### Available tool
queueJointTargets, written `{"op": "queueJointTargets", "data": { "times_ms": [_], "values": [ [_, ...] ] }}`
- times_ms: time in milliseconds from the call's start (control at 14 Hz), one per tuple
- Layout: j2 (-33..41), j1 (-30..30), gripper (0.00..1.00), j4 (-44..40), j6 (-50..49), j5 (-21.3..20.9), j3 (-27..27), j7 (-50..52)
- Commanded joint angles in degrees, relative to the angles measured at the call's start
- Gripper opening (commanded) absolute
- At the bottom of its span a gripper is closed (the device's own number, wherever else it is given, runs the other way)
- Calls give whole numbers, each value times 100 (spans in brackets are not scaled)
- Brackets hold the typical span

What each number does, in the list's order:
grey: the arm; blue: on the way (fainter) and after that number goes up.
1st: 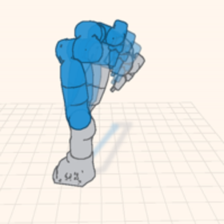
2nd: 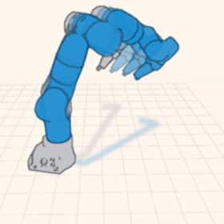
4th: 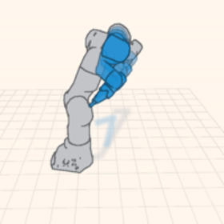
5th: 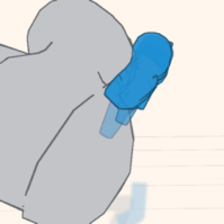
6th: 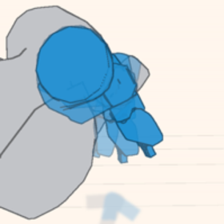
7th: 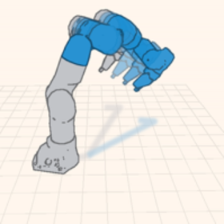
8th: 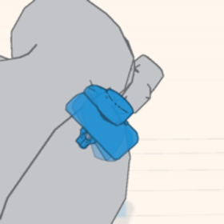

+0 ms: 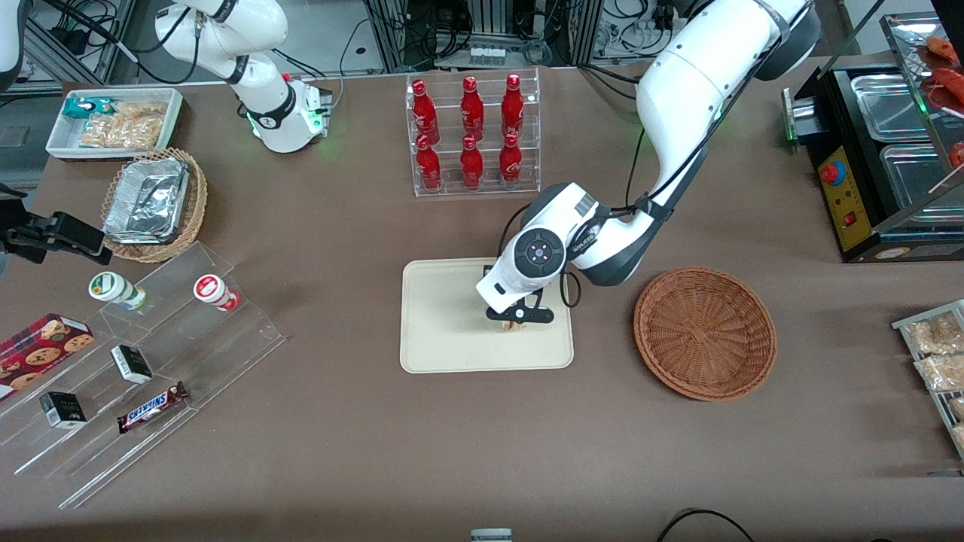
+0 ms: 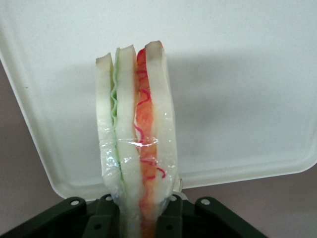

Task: Place sandwich from basket to tray
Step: 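Lower the sandwich onto the tray and open the left gripper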

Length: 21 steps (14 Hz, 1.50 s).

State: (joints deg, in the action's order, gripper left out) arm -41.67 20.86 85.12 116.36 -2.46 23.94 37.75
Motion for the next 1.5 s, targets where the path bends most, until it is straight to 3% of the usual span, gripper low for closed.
{"op": "queueJointTargets", "data": {
  "times_ms": [0, 357, 500, 714, 786, 929, 1143, 1429],
  "values": [
    [-139, 120, 23, -171, 124, -106, -47, 48],
    [-350, 295, 26, -355, 221, -106, -73, 57],
    [-447, 339, 37, -461, 230, -184, -74, 240],
    [-500, 357, 95, -575, 431, -246, -82, 592],
    [-491, 357, 100, -584, 458, -325, -82, 610],
    [-447, 357, 100, -663, 441, -465, -143, 855],
    [-141, 349, 100, -786, 379, -1080, -197, 1234],
    [807, 139, 100, -699, -321, -1108, -425, 1191]
  ]
}}
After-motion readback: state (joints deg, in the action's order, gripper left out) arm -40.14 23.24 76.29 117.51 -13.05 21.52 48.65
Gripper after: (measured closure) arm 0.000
